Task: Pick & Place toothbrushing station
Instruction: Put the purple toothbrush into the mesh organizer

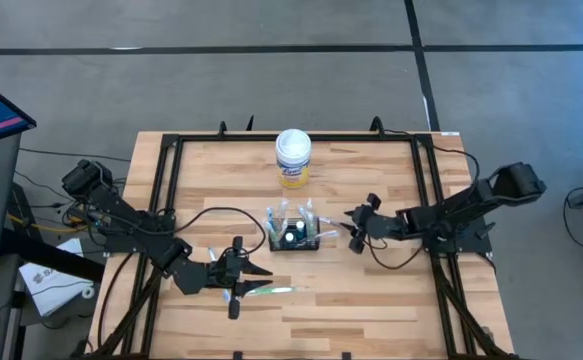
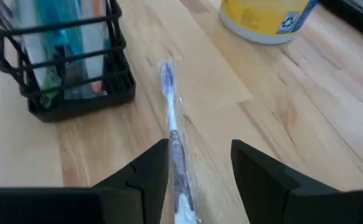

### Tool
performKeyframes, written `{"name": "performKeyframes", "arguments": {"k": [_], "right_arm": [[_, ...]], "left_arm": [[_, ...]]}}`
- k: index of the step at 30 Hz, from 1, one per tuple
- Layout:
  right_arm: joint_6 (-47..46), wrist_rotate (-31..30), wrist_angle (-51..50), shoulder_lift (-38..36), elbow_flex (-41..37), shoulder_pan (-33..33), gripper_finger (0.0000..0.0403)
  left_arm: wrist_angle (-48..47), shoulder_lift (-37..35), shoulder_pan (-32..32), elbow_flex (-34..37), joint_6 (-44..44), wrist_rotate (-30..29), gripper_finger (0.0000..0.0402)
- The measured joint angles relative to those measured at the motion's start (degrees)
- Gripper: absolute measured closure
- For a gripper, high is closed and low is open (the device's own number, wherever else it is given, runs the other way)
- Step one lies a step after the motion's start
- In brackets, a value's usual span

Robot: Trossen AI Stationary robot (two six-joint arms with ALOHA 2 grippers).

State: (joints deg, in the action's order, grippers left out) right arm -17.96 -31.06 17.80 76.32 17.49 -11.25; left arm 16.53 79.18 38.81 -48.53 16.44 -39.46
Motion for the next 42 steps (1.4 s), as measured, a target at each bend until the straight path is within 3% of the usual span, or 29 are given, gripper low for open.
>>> {"name": "performKeyframes", "arguments": {"k": [11, 29, 34, 40, 42], "right_arm": [[6.9, 7.3, 2.8, 9.0, 4.3, 4.8, 0.0223], [9.7, 7.3, 3.2, 19.6, 10.2, 5.5, 0.0262], [10.9, 7.9, 2.4, 19.3, 10.7, 6.2, 0.0301], [10.9, 11.6, 1.5, 19.2, 10.8, 7.3, 0.0385], [11.0, 11.5, 1.6, 19.2, 10.8, 7.2, 0.0393]], "left_arm": [[0.0, 0.0, 0.0, 0.0, -0.2, 0.1, 0.0327], [0.0, 0.0, 0.0, 0.0, -0.1, 0.2, 0.0327], [0.0, 0.0, 0.0, 0.0, -0.1, 0.0, 0.0327], [0.1, 0.0, 0.0, 0.2, -0.1, 0.0, 0.0327], [0.0, 0.0, 0.0, 0.5, -0.1, 0.0, 0.0327]]}}
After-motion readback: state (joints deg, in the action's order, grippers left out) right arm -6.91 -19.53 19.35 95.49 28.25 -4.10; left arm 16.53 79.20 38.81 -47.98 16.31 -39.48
